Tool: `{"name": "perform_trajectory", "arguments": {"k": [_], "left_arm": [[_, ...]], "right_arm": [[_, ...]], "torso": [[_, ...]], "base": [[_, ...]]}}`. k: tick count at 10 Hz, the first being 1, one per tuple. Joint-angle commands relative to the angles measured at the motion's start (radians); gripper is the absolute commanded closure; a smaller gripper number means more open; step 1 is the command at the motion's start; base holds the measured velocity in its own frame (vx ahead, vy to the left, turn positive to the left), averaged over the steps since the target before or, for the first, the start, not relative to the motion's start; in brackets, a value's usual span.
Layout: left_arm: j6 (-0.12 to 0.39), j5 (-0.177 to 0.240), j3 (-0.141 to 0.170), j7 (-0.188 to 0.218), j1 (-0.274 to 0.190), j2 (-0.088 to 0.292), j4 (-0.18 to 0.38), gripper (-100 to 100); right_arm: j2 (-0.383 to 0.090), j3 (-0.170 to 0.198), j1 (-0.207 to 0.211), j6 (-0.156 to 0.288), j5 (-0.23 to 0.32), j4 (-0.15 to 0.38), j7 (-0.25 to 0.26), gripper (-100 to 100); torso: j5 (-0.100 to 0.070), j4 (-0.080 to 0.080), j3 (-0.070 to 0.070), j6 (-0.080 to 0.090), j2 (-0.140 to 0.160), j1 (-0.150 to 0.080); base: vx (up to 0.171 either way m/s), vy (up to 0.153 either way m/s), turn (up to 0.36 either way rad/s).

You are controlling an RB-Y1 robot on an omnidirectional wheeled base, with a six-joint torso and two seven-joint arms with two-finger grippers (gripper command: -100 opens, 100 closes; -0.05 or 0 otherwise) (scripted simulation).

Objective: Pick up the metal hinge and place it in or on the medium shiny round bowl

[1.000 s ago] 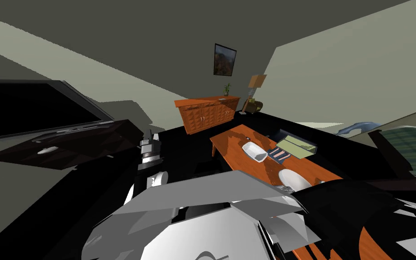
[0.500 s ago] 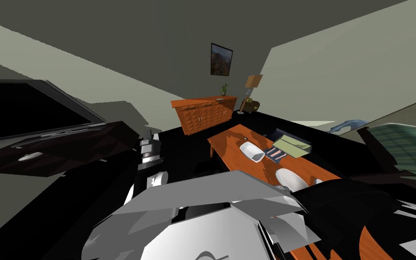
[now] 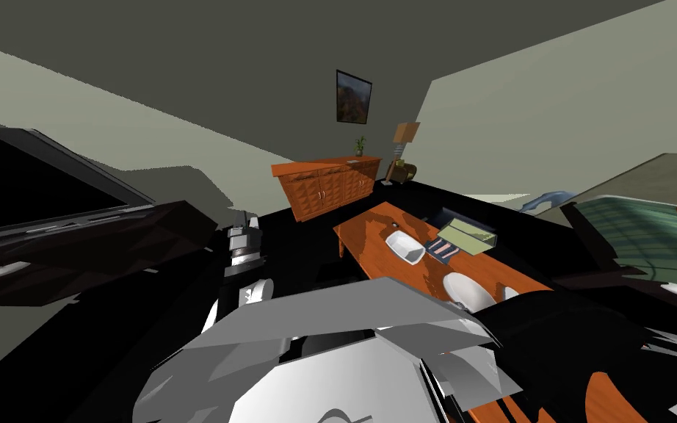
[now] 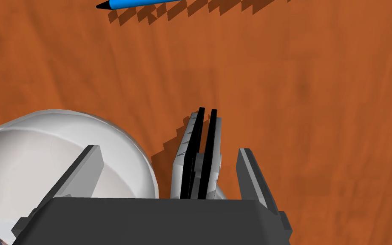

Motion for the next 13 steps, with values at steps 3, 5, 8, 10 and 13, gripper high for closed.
{"name": "perform_trajectory", "arguments": {"k": [3, 5, 8, 10, 13], "left_arm": [[0.000, 0.000, 0.000, 0.000, 0.000, 0.000, 0.000, 0], [0.000, 0.000, 0.000, 0.000, 0.000, 0.000, 0.000, 0], [0.000, 0.000, 0.000, 0.000, 0.000, 0.000, 0.000, 0], [0.000, 0.000, 0.000, 0.000, 0.000, 0.000, 0.000, 0], [0.000, 0.000, 0.000, 0.000, 0.000, 0.000, 0.000, 0]], "right_arm": [[-0.022, -0.015, 0.050, 0.062, 0.084, -0.098, -0.089, -100], [-0.022, -0.015, 0.050, 0.072, 0.126, -0.163, -0.135, -100], [-0.040, -0.028, 0.091, 0.129, 0.211, -0.261, -0.221, -100], [-0.057, -0.042, 0.133, 0.186, 0.277, -0.329, -0.284, -100], [-0.074, -0.056, 0.175, 0.232, 0.342, -0.397, -0.349, -100]], "torso": [[0.001, 0.000, 0.001, 0.000, 0.002, 0.003], [0.000, 0.000, 0.000, 0.000, 0.000, 0.000], [0.000, 0.000, 0.000, 0.000, 0.000, 0.000], [0.000, 0.000, 0.000, 0.001, 0.001, 0.001], [0.000, 0.000, 0.001, -0.001, 0.002, 0.003]], "base": [[0.016, -0.020, -0.043], [0.033, -0.046, -0.024], [0.034, -0.049, -0.065], [0.041, -0.050, -0.095], [0.019, -0.023, -0.036]]}}
